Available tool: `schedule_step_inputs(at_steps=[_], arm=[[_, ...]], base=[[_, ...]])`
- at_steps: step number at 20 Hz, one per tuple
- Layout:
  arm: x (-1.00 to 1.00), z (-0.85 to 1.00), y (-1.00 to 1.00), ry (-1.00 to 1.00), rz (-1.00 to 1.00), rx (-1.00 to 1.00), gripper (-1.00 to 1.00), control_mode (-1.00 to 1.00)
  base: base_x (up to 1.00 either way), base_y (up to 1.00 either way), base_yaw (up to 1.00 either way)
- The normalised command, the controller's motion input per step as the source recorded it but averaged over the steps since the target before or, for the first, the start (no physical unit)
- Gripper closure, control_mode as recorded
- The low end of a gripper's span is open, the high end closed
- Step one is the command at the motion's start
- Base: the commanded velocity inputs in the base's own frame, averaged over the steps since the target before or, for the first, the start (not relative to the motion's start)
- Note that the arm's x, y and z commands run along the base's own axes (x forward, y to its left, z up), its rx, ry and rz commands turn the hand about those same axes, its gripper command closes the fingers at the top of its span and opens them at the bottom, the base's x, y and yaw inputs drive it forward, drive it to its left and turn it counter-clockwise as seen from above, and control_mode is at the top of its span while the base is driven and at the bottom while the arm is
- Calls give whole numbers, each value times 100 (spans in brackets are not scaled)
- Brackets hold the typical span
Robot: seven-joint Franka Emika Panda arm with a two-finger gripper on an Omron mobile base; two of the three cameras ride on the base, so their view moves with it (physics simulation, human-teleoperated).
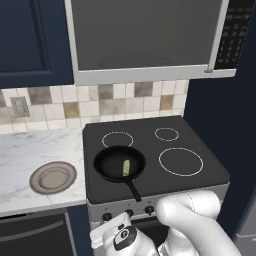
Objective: Pick up the butter stick and place it in the pan. Then turn on the burner for the pan.
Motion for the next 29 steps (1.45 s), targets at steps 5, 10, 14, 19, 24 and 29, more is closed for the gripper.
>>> schedule_step_inputs(at_steps=[5,10,14,19,24,29], arm=[[0,0,0,4,0,-18,100,-100],[0,0,0,6,0,-18,100,-100],[0,0,0,6,0,-19,100,-100],[0,0,0,6,0,-18,100,-100],[0,0,0,6,0,-17,100,-100],[0,-1,0,5,0,-17,100,-100]], base=[[0,0,0],[0,0,0],[0,0,0],[0,0,0],[0,0,0],[0,0,0]])
